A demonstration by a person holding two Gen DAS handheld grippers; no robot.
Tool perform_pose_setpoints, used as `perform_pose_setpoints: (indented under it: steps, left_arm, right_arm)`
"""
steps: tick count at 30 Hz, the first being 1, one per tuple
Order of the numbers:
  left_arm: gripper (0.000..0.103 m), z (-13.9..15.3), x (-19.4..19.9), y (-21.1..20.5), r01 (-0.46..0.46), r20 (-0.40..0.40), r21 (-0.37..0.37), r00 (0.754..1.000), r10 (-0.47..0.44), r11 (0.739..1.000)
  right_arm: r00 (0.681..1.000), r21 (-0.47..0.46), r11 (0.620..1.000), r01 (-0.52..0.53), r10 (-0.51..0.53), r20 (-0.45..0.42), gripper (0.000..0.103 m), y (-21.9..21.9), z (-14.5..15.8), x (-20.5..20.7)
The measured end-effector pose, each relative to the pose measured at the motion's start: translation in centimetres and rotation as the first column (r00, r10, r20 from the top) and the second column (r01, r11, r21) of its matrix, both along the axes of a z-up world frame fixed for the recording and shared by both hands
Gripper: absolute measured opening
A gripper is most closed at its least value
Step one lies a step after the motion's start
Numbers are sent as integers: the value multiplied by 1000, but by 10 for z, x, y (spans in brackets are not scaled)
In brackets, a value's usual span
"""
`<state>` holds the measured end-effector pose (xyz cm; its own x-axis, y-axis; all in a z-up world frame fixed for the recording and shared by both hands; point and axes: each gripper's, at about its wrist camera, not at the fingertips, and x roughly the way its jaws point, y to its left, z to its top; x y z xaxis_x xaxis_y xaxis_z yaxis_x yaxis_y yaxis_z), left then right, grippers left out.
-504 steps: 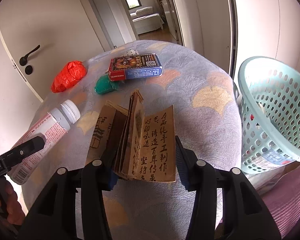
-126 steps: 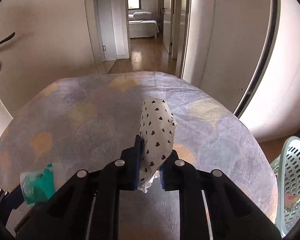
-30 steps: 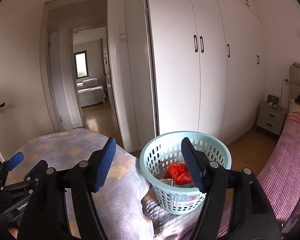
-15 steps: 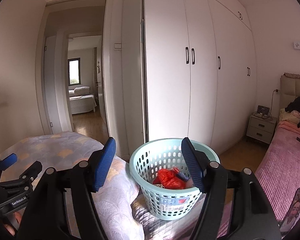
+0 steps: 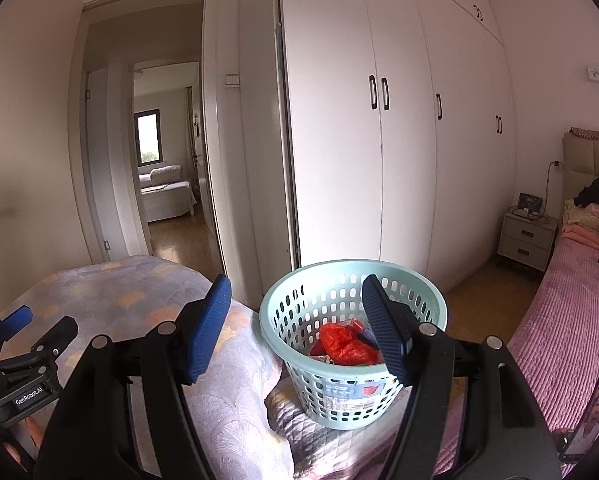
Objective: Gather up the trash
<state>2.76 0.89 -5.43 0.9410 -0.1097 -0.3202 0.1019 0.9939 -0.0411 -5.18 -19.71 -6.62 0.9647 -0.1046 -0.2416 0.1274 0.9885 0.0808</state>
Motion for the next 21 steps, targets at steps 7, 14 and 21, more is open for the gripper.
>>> perform_pose_setpoints:
  steps: [7,14,21]
  left_arm:
    - [96,-1,0,-2,2,2,4,1000,-2,1000]
    - [96,-2,0,-1,-4,-2,0,1000,4,1000]
    - [96,-3,1,-3,-7,-10,12,1000,8,1000]
  right_arm:
    - [1000,-7,1000,4,-4,-7,64,2,-2,1]
    - [1000,-8,1000,3,-3,-12,64,4,-2,2]
    - [1000,-6,1000,0,0,-19,64,4,-3,3]
